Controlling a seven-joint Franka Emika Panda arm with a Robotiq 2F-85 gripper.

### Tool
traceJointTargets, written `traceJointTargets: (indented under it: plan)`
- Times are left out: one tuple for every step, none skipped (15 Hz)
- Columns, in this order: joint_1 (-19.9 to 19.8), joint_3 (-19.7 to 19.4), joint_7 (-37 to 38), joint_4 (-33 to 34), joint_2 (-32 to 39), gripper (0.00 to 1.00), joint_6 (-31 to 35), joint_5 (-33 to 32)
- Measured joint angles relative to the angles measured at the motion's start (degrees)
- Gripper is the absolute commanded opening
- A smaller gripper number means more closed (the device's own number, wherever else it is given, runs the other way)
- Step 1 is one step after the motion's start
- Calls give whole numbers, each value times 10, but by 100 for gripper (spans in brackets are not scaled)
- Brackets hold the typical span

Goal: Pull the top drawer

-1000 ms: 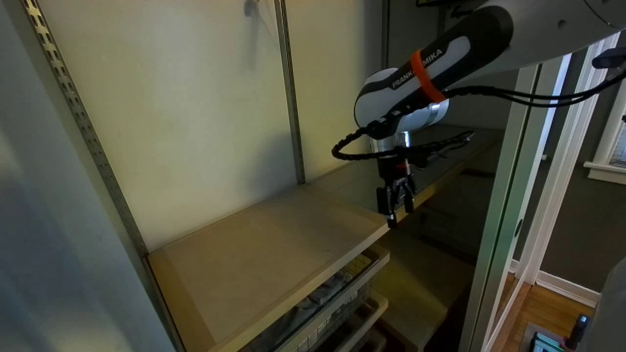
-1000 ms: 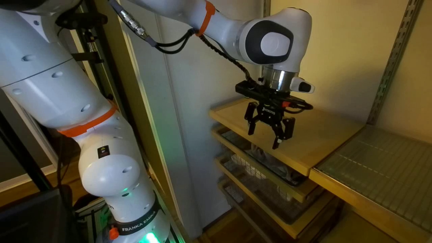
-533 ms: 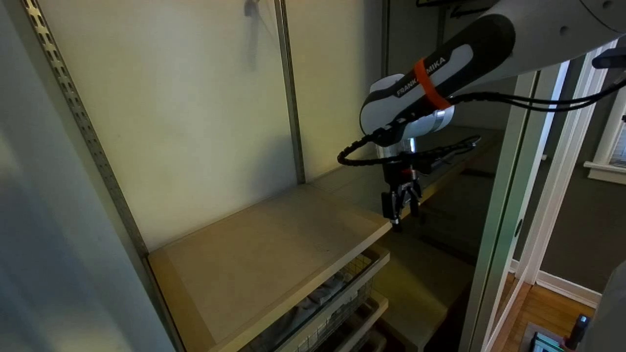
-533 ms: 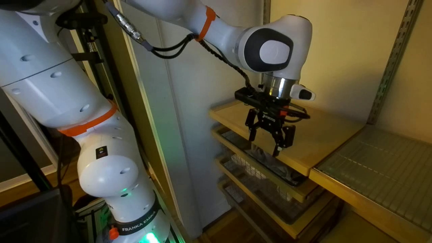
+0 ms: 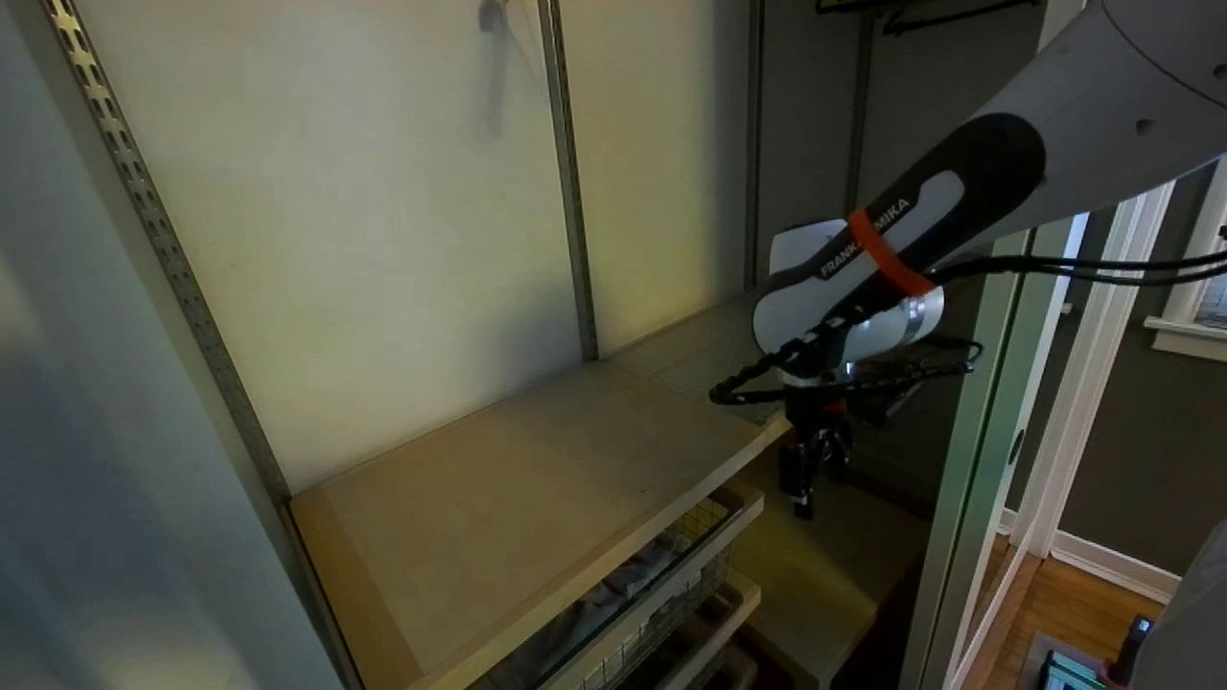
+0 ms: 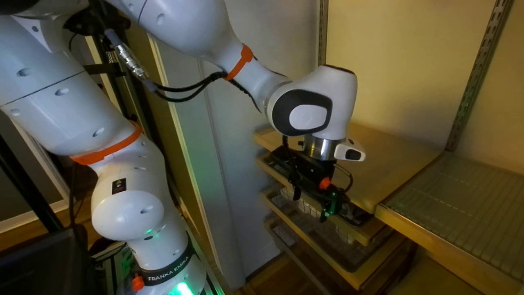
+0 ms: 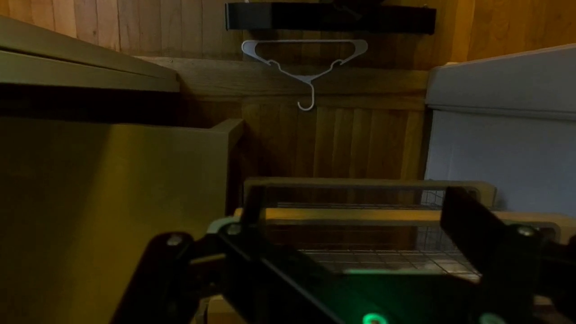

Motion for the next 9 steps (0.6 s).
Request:
traceJointTargets:
  plan:
    - [1,0,-13,-23,-5,100,35,0]
    - [4,0,-30,-46,-10,100,70,0]
    - [8,0,-48,-58,-11,100,105,1]
    - [14,0,-65,-57,-9,100,135,2]
    - [21,-1,-79,-55,-5,100,164,4]
    - [28,-2,-93,-51,1,100,198,6]
    - [36,-3,-102,-50,8,100,231,11]
    - [43,-4,-109,-50,14,100,259,17]
    - [51,-6,-111,-50,22,100,278,24]
